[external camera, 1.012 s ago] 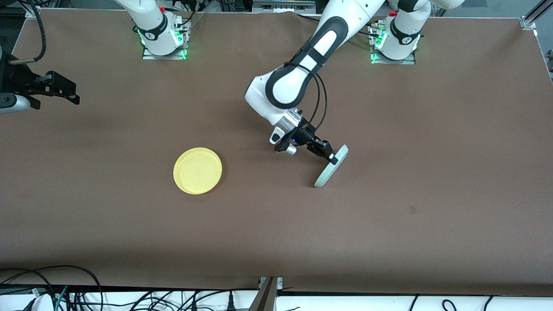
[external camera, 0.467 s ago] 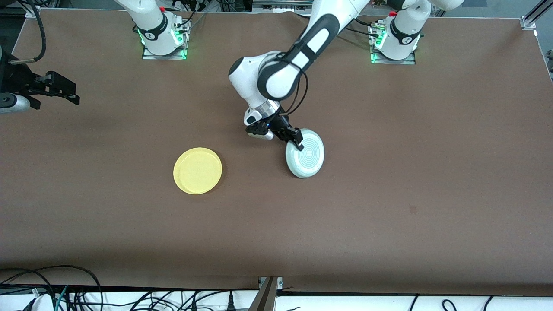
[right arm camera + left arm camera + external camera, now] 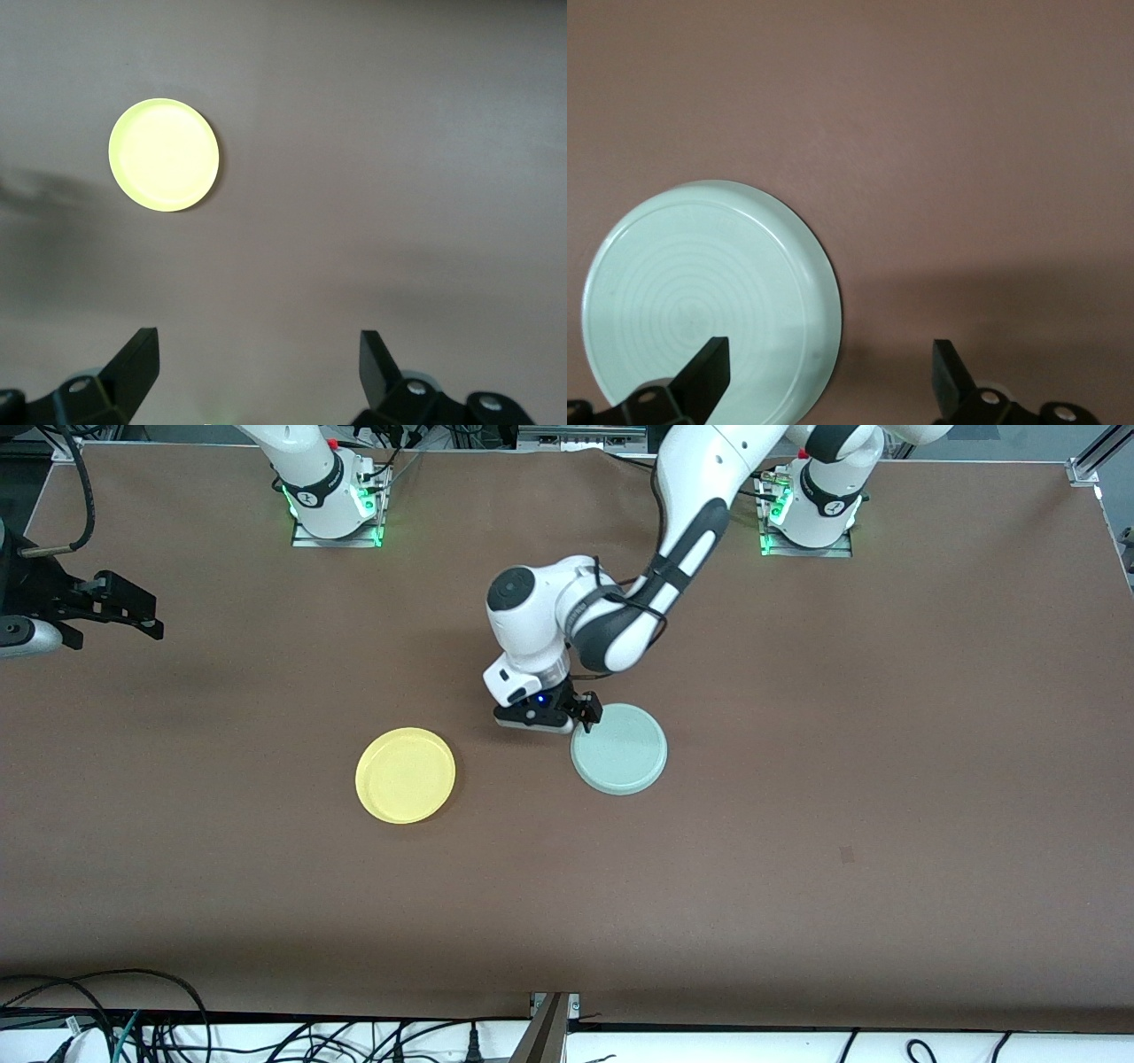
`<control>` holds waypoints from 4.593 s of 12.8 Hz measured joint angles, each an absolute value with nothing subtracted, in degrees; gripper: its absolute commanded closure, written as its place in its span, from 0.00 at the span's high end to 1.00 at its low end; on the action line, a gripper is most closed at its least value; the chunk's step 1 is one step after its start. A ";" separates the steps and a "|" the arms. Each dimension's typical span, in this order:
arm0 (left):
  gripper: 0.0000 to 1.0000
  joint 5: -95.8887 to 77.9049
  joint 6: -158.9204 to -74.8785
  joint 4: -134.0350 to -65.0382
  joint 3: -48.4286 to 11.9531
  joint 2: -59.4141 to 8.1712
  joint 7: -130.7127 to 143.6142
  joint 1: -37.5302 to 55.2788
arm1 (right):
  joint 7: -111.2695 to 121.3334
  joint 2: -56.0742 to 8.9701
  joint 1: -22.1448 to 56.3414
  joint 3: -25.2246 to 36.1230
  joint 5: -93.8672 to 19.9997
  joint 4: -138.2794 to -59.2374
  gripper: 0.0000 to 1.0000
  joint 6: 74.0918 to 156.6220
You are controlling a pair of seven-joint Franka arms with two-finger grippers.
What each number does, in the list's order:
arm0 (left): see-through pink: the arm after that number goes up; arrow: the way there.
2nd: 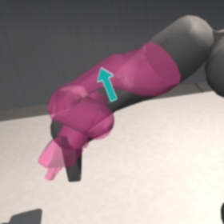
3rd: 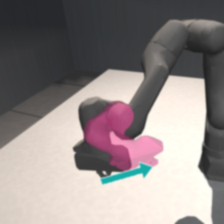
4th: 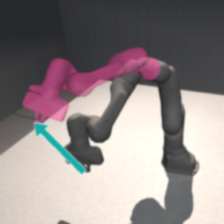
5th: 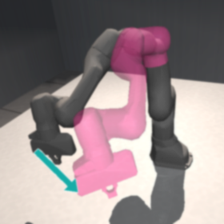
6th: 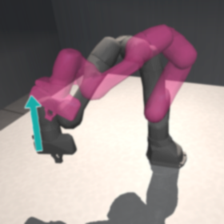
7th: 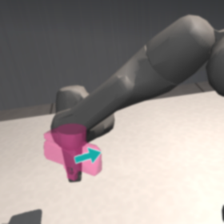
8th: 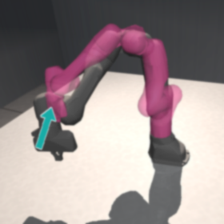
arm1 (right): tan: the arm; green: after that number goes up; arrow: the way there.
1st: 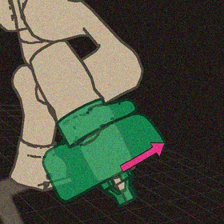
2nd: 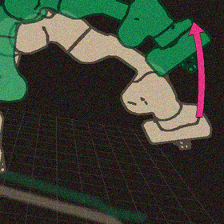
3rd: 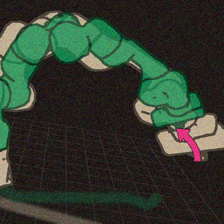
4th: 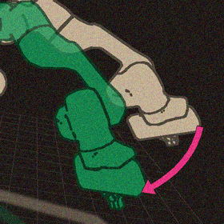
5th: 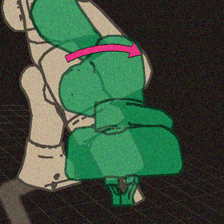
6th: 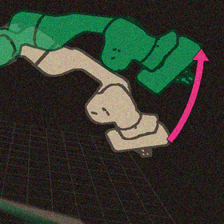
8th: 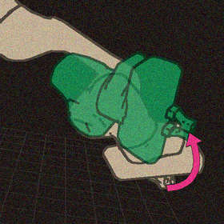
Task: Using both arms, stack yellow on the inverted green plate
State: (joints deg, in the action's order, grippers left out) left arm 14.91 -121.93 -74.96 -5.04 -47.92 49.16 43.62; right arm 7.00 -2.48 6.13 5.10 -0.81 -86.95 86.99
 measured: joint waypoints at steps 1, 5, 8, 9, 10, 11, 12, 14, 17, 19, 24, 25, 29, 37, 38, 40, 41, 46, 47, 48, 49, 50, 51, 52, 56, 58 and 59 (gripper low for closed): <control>1.00 12.60 -122.32 -74.49 -4.98 -47.47 49.14 41.27 | 7.00 -2.47 6.14 5.06 -0.81 -86.95 1.00 87.00; 1.00 11.21 -115.23 -73.84 -4.99 -41.21 45.78 30.59 | 7.00 -2.45 6.16 4.99 -0.81 -86.92 1.00 87.10; 1.00 11.14 -106.75 -73.76 -5.00 -35.44 34.02 23.26 | 7.00 -2.43 6.16 4.98 -0.81 -86.90 1.00 87.12; 1.00 11.13 -104.87 -73.72 -5.02 -33.75 30.12 20.97 | 7.00 -2.42 6.16 4.98 -0.81 -86.89 1.00 87.12; 1.00 11.10 -102.88 -73.69 -5.04 -32.01 26.15 18.68 | 7.02 -2.43 6.18 4.96 -0.81 -86.89 1.00 87.12; 1.00 10.92 -100.51 -73.65 -5.09 -30.17 22.04 16.45 | 7.08 -2.48 6.20 4.91 -0.81 -86.89 1.00 87.08; 1.00 10.69 -97.91 -73.63 -5.09 -28.21 18.27 14.30 | 7.12 -2.66 6.21 4.81 -0.81 -86.91 1.00 87.06; 1.00 10.44 -92.28 -73.60 -5.17 -24.38 13.37 10.70 | 7.12 -3.46 6.35 4.51 -0.89 -86.94 1.00 87.19; 1.00 7.64 -87.80 -74.07 -4.68 -19.53 9.04 6.65 | 6.39 -7.45 8.15 4.24 -2.34 -88.49 1.00 92.60; 1.00 3.45 -88.72 -77.64 -3.92 -14.66 8.17 3.38 | 5.28 -13.04 9.61 4.14 -3.97 -91.85 1.00 101.40; 1.00 2.29 -97.80 -95.56 0.78 0.68 7.25 1.64 | 4.99 -25.88 11.45 4.01 -8.39 -104.54 0.98 129.25; 1.00 2.29 -97.95 -96.71 0.79 1.62 5.92 1.65 | 4.89 -26.98 12.02 3.79 -8.49 -108.20 0.97 135.35; 1.00 2.28 -97.95 -97.50 0.85 1.83 -0.62 1.60 | 2.38 -28.65 12.94 2.39 -8.55 -115.15 0.76 145.29; 1.00 2.29 -97.27 -97.04 0.59 1.84 -1.47 1.59 | 2.11 -32.54 13.12 2.21 -10.76 -113.09 0.00 147.03; 1.00 2.29 -97.19 -97.04 0.59 1.84 -1.48 1.59 | 1.58 -32.61 13.21 2.07 -11.06 -112.17 0.00 146.55; 1.00 2.28 -97.12 -97.04 0.59 1.84 -1.50 1.59 | -1.52 -32.58 13.38 1.24 -11.16 -108.37 0.00 142.07; 1.00 2.29 -97.08 -97.04 0.59 1.84 -1.51 1.59 | -3.41 -32.56 13.52 0.58 -11.18 -105.84 0.00 139.54; 1.00 2.29 -95.65 -97.03 0.59 1.84 -1.51 1.59 | -12.86 -32.74 16.15 -2.03 -14.53 -96.12 0.00 131.18; 1.00 2.29 -95.61 -97.03 0.59 1.85 -1.51 1.59 | -15.30 -32.76 16.93 -2.89 -16.37 -94.29 0.00 130.02; 1.00 2.29 -95.60 -97.03 0.59 1.85 -1.52 1.59 | -18.32 -32.84 18.25 -3.64 -17.66 -92.87 0.00 129.37; 1.00 2.29 -95.58 -97.02 0.59 1.84 -1.52 1.59 | -21.67 -33.21 20.36 -4.08 -18.13 -91.83 0.00 129.20; 1.00 2.29 -95.55 -97.02 0.59 1.85 -1.52 1.59 | -25.07 -33.95 23.05 -4.29 -18.25 -91.13 0.00 129.90; 1.00 2.29 -95.51 -97.02 0.59 1.85 -1.52 1.59 | -28.14 -34.85 25.90 -4.39 -18.33 -90.81 0.00 132.12; 1.00 2.28 -95.49 -97.02 0.59 1.84 -1.52 1.59 | -30.55 -35.92 28.68 -4.45 -18.40 -90.78 0.00 134.69; 1.00 2.28 -95.44 -97.01 0.59 1.85 -1.52 1.59 | -38.04 -41.07 37.39 -4.41 -18.44 -90.70 0.00 143.25; 1.00 2.29 -95.43 -97.00 0.59 1.85 -1.52 1.59 | -38.90 -42.88 38.98 -4.34 -18.44 -90.68 0.00 145.29; 1.00 2.28 -95.42 -97.01 0.59 1.85 -1.52 1.59 | -38.91 -43.32 39.15 -4.31 -18.44 -90.68 0.00 145.72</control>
State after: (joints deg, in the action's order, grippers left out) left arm 2.28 -95.42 -97.01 0.59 1.85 -1.52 1.59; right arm -38.91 -43.32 39.15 -4.31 -18.44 -90.68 145.72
